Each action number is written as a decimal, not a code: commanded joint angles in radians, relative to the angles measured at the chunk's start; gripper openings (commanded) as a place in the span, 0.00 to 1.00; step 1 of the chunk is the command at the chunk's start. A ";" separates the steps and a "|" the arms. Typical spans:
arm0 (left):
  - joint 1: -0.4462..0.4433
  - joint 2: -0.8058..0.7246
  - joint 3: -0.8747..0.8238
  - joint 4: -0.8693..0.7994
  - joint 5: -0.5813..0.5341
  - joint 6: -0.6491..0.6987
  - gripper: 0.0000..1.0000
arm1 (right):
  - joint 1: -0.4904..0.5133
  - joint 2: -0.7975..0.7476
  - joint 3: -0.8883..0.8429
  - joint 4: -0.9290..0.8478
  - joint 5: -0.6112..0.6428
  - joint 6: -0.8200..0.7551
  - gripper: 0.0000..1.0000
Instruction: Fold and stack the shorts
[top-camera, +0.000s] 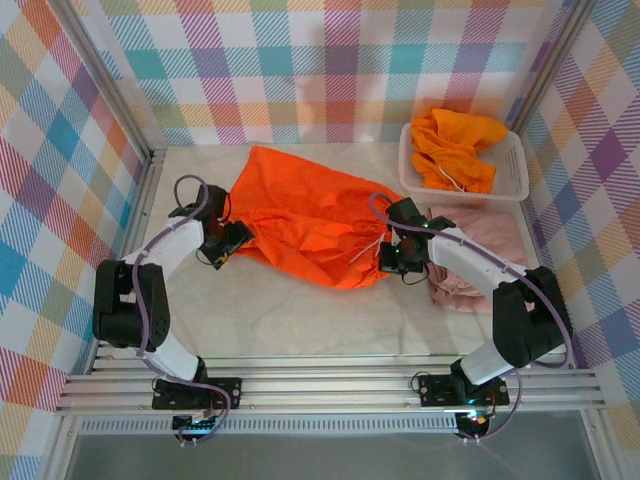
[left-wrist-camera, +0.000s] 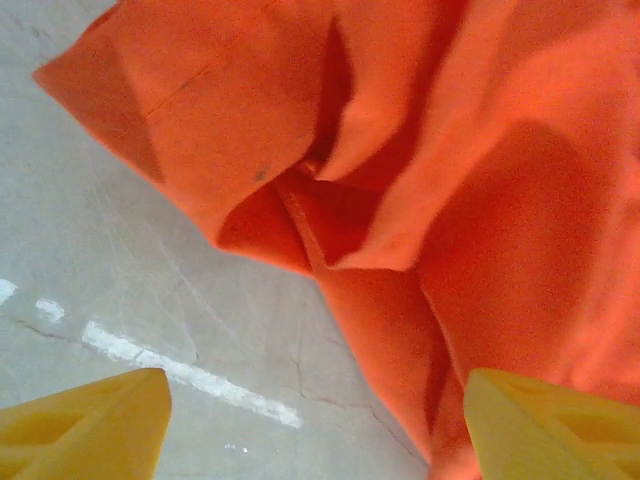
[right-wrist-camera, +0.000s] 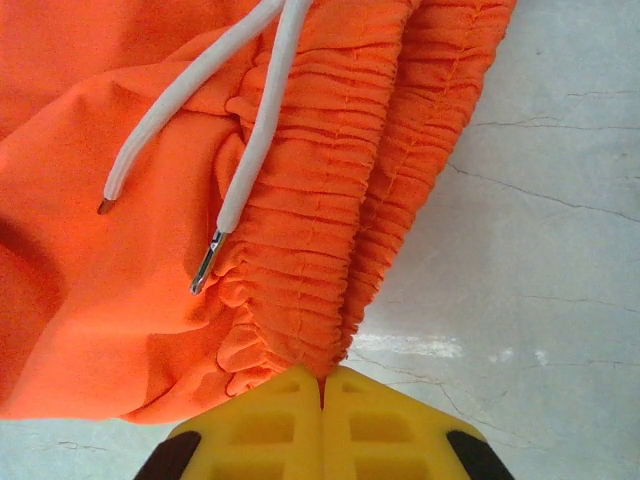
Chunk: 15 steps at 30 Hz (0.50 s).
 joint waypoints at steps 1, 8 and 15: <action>0.001 0.021 -0.012 0.142 -0.011 -0.009 0.72 | -0.005 -0.028 -0.021 0.011 -0.010 -0.006 0.00; 0.003 0.091 -0.005 0.204 -0.014 0.006 0.52 | -0.005 -0.028 -0.029 0.011 -0.009 -0.011 0.00; 0.006 0.139 0.041 0.186 -0.046 0.040 0.36 | -0.005 -0.023 -0.029 0.010 -0.005 -0.018 0.00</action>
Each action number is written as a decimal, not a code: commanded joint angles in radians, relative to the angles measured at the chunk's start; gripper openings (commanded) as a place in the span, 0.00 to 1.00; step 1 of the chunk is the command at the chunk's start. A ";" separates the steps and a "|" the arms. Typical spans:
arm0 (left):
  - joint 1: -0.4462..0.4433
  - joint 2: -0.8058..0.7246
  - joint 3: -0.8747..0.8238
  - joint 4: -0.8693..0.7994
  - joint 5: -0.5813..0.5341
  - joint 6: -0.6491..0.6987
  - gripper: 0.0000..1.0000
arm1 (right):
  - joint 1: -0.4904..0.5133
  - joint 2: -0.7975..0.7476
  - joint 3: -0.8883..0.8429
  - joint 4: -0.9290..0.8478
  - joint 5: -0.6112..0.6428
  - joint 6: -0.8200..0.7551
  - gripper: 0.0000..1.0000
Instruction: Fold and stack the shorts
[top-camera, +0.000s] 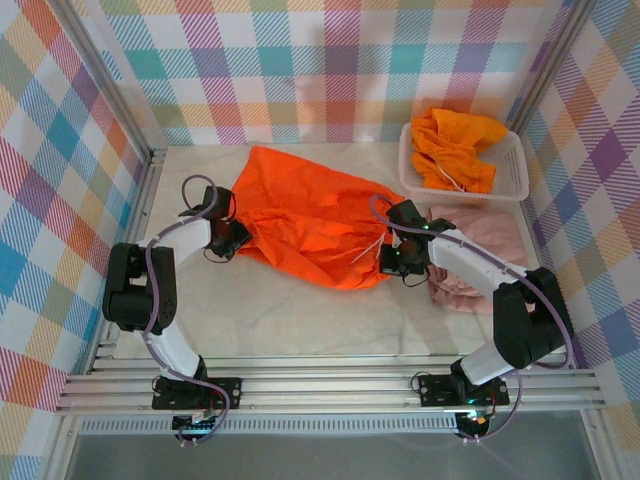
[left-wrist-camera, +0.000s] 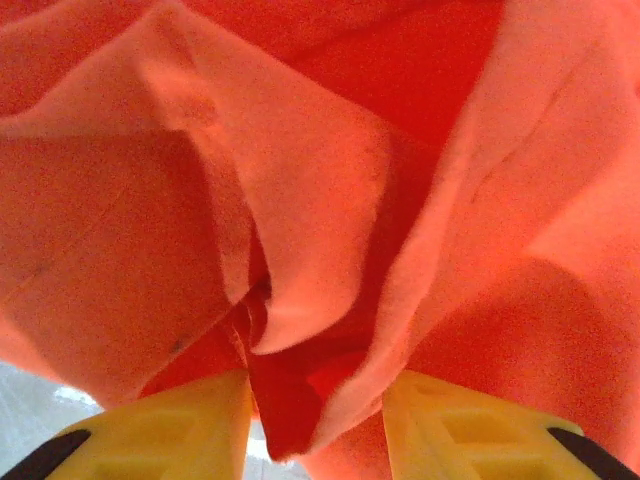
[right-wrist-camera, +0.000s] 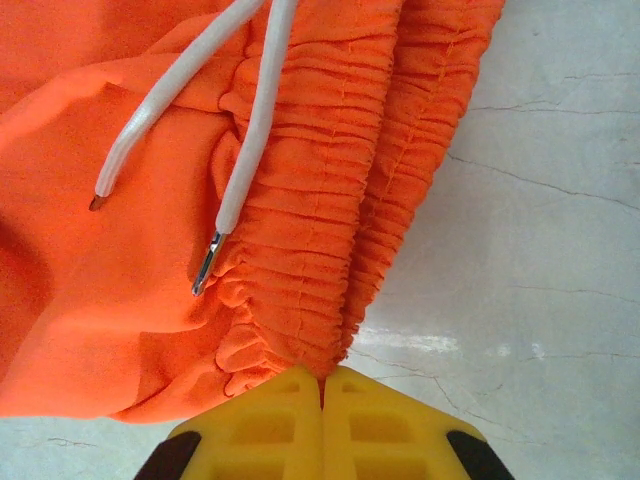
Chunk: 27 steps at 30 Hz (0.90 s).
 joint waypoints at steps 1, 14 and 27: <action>0.006 0.023 0.045 0.009 -0.033 0.027 0.35 | -0.004 -0.016 -0.013 0.009 -0.005 -0.017 0.00; 0.018 0.081 0.144 -0.040 -0.053 0.060 0.00 | -0.005 -0.006 -0.014 0.005 0.012 -0.034 0.00; 0.019 -0.287 0.248 -0.629 -0.200 0.077 0.00 | -0.005 -0.038 -0.012 -0.020 0.004 -0.043 0.00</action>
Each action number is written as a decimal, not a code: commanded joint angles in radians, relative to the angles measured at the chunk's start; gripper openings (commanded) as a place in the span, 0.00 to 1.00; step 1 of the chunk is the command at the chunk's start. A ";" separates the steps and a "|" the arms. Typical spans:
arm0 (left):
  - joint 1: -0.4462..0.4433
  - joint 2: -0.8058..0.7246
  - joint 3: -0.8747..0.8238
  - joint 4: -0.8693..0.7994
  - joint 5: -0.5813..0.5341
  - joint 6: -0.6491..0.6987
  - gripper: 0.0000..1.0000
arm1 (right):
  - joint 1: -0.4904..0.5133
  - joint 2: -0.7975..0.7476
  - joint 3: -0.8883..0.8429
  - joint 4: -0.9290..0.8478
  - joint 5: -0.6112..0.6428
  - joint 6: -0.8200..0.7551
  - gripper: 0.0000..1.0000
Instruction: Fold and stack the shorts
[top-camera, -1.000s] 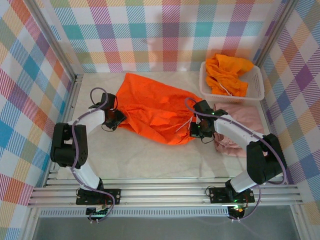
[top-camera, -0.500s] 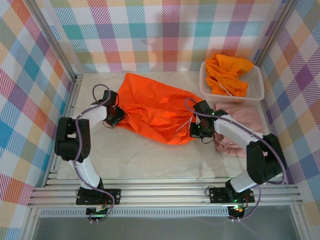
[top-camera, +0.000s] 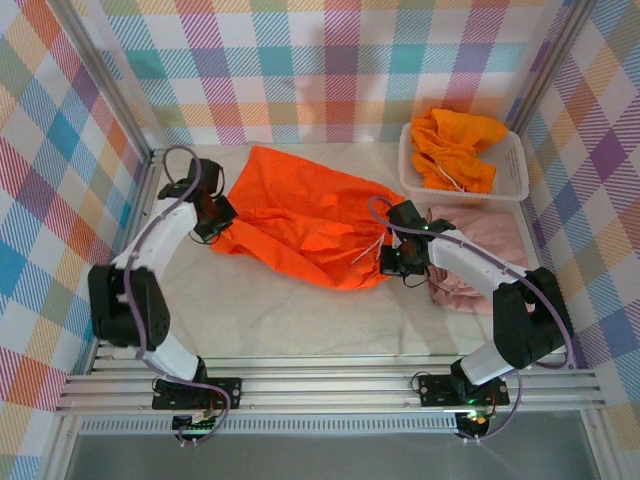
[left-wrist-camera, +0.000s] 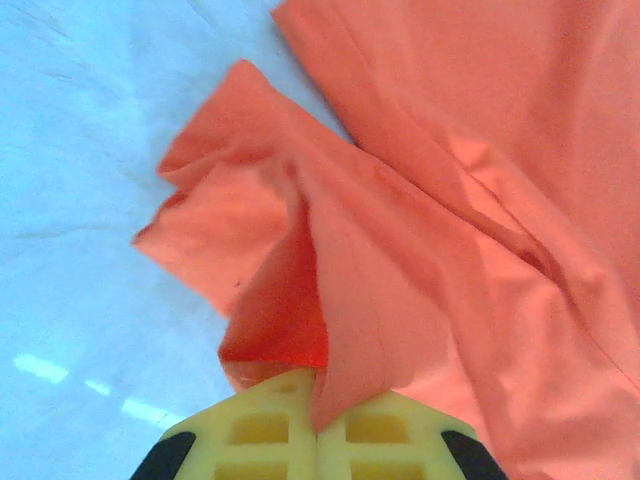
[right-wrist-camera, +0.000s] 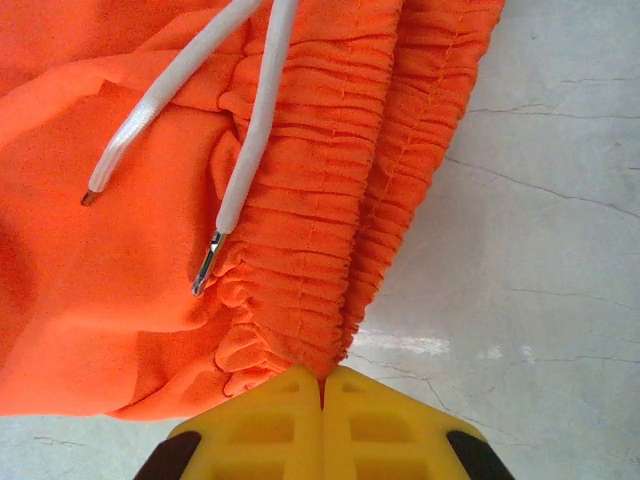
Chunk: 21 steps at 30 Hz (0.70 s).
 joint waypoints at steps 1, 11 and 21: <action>0.006 -0.158 -0.038 -0.241 -0.056 0.000 0.00 | -0.005 -0.041 -0.011 -0.027 -0.014 -0.021 0.00; 0.007 -0.510 -0.234 -0.361 -0.170 -0.115 0.00 | -0.004 -0.149 -0.072 -0.113 -0.108 0.002 0.00; 0.007 -0.618 -0.436 -0.262 -0.093 -0.166 0.00 | -0.002 -0.239 -0.149 -0.144 -0.224 0.012 0.43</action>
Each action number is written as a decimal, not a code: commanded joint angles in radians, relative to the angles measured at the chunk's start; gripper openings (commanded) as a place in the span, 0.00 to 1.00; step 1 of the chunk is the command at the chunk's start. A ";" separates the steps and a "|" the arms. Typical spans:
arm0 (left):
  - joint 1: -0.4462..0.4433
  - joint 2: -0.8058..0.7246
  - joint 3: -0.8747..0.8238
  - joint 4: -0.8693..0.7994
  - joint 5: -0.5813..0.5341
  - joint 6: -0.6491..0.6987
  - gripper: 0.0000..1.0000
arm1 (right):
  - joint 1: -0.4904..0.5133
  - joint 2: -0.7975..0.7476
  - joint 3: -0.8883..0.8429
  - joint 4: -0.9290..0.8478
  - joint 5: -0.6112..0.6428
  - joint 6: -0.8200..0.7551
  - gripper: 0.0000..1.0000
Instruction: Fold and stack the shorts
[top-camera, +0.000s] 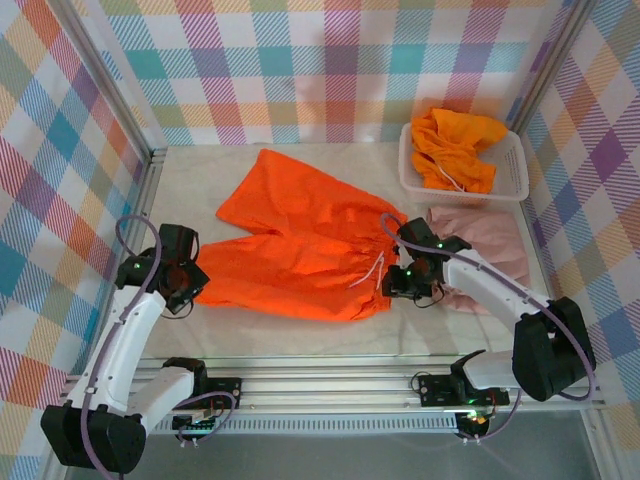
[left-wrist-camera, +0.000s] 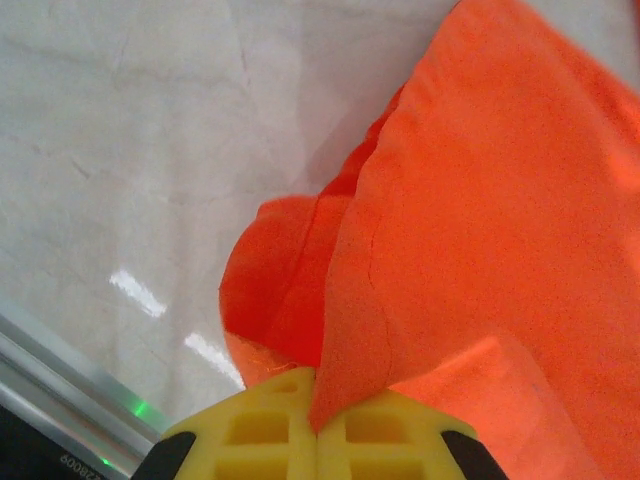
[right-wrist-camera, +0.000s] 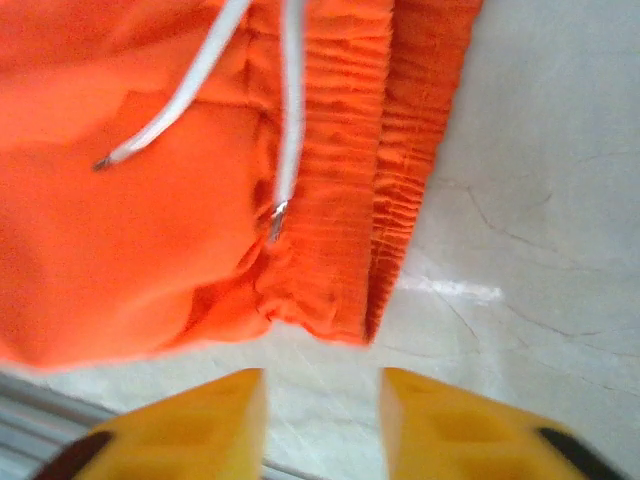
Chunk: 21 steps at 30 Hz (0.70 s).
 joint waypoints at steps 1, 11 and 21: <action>0.008 -0.009 -0.023 0.048 0.044 0.004 0.02 | -0.003 -0.075 0.002 -0.031 -0.060 -0.002 0.49; 0.007 -0.066 0.128 0.144 0.224 0.134 0.85 | -0.004 0.067 0.241 0.023 0.042 -0.093 0.76; 0.007 0.026 -0.021 0.462 0.397 0.058 1.00 | -0.036 0.535 0.580 0.120 -0.051 -0.091 0.86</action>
